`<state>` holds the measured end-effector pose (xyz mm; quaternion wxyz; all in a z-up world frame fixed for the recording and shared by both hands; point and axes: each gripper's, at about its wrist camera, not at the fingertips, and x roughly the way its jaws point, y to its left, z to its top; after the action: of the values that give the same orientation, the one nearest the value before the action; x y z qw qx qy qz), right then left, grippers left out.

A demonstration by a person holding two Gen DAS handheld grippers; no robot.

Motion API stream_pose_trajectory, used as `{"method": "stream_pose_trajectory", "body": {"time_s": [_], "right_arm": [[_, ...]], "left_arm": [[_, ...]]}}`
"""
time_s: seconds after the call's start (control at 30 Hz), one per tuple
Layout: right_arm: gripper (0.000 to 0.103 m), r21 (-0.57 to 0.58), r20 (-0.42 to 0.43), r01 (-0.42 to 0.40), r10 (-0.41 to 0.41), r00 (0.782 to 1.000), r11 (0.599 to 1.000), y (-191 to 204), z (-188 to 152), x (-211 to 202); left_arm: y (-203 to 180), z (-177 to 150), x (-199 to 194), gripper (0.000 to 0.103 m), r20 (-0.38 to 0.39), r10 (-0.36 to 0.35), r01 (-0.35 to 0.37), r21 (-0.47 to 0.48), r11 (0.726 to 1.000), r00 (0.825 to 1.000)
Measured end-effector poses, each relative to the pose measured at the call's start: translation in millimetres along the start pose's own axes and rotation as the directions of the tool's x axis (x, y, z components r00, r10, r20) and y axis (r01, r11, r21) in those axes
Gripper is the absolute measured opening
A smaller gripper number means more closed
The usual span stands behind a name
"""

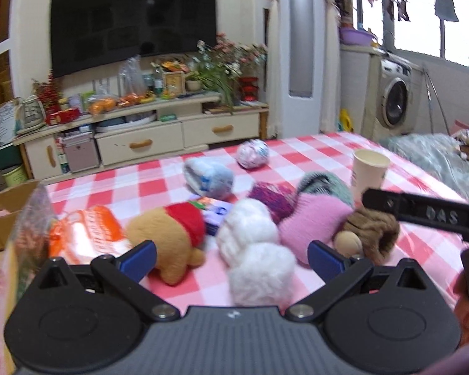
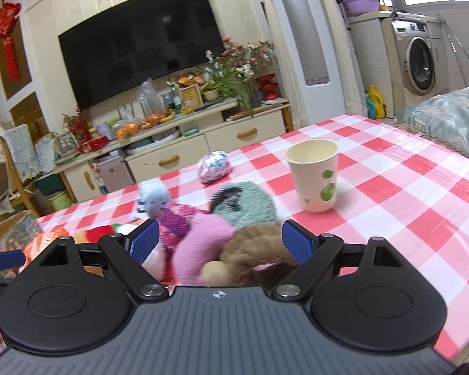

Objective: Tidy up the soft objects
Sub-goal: 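Move the right tool to the brown fuzzy plush while the left tool approaches a white pompom plush, then close the right tool on the brown plush while the left tool grasps the white pompom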

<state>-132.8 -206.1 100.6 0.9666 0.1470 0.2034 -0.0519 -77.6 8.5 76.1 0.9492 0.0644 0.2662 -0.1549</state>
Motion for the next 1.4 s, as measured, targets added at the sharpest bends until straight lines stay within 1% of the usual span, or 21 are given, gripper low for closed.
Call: {"method": "stream_pose_trajectory", "body": {"time_s": [0.1, 0.27, 0.4, 0.5, 0.6, 0.7, 0.77, 0.9, 0.93, 1.0, 1.07, 1.13, 1.23, 1.3, 1.37, 1.4], "right_arm": [[0.103, 0.007, -0.018, 0.021, -0.021, 1.000, 1.000, -6, 0, 3], [0.103, 0.020, -0.076, 0.011, -0.010, 0.997, 1.000, -13, -4, 15], [0.103, 0.005, -0.121, 0.001, -0.001, 0.993, 1.000, -14, -7, 24], [0.103, 0.004, -0.146, 0.001, 0.000, 0.989, 1.000, -15, -7, 30], [0.103, 0.000, -0.162, -0.003, 0.003, 0.987, 1.000, -17, -4, 33], [0.103, -0.027, -0.181, 0.010, -0.015, 0.983, 1.000, -15, -3, 37], [0.103, -0.038, -0.193, 0.016, -0.023, 0.981, 0.999, -16, -2, 39], [0.103, -0.040, -0.230, 0.031, -0.040, 0.972, 0.999, -19, -2, 48], [0.103, -0.038, -0.238, 0.034, -0.042, 0.970, 0.999, -20, -2, 49], [0.103, -0.034, -0.250, 0.036, -0.043, 0.967, 0.999, -21, -1, 52], [0.103, -0.042, -0.252, 0.042, -0.051, 0.966, 0.998, -21, -1, 54], [0.103, -0.043, -0.256, 0.035, -0.045, 0.966, 0.998, -21, -1, 54], [0.092, -0.051, -0.265, 0.014, -0.027, 0.964, 0.999, -20, -2, 56], [0.089, -0.068, -0.261, 0.007, -0.024, 0.965, 0.998, -17, -3, 57], [0.081, -0.080, -0.254, -0.001, -0.019, 0.967, 0.997, -16, -3, 57], [0.080, -0.083, -0.250, -0.004, -0.017, 0.968, 0.997, -15, -3, 57]], "left_arm": [[-12, -3, 9, 0.102, -0.027, -0.016, 0.017, 0.022, 1.000, 1.000], [-25, -8, 27, 0.102, -0.087, -0.035, 0.038, 0.034, 0.999, 0.996], [-29, -9, 38, 0.102, -0.118, -0.037, 0.041, 0.024, 0.999, 0.992], [-27, -9, 47, 0.101, -0.138, -0.033, 0.032, -0.004, 0.999, 0.990], [-23, -8, 56, 0.096, -0.166, -0.034, 0.026, -0.049, 0.998, 0.986], [-18, -10, 64, 0.093, -0.201, -0.040, 0.022, -0.091, 0.996, 0.979], [-15, -12, 68, 0.085, -0.224, -0.047, 0.021, -0.116, 0.993, 0.973], [-11, -16, 77, 0.074, -0.266, -0.067, 0.028, -0.148, 0.989, 0.962], [-10, -17, 78, 0.068, -0.274, -0.071, 0.029, -0.154, 0.988, 0.959], [-8, -17, 78, 0.063, -0.269, -0.068, 0.026, -0.157, 0.987, 0.961], [-6, -17, 77, 0.053, -0.268, -0.073, 0.030, -0.161, 0.986, 0.961], [-2, -16, 76, 0.050, -0.267, -0.079, 0.033, -0.174, 0.984, 0.960], [1, -16, 75, 0.048, -0.266, -0.090, 0.039, -0.192, 0.981, 0.960], [3, -16, 73, 0.047, -0.262, -0.089, 0.039, -0.192, 0.981, 0.961], [5, -15, 70, 0.046, -0.252, -0.088, 0.038, -0.195, 0.980, 0.964], [8, -15, 68, 0.046, -0.246, -0.088, 0.038, -0.199, 0.979, 0.965]]}}
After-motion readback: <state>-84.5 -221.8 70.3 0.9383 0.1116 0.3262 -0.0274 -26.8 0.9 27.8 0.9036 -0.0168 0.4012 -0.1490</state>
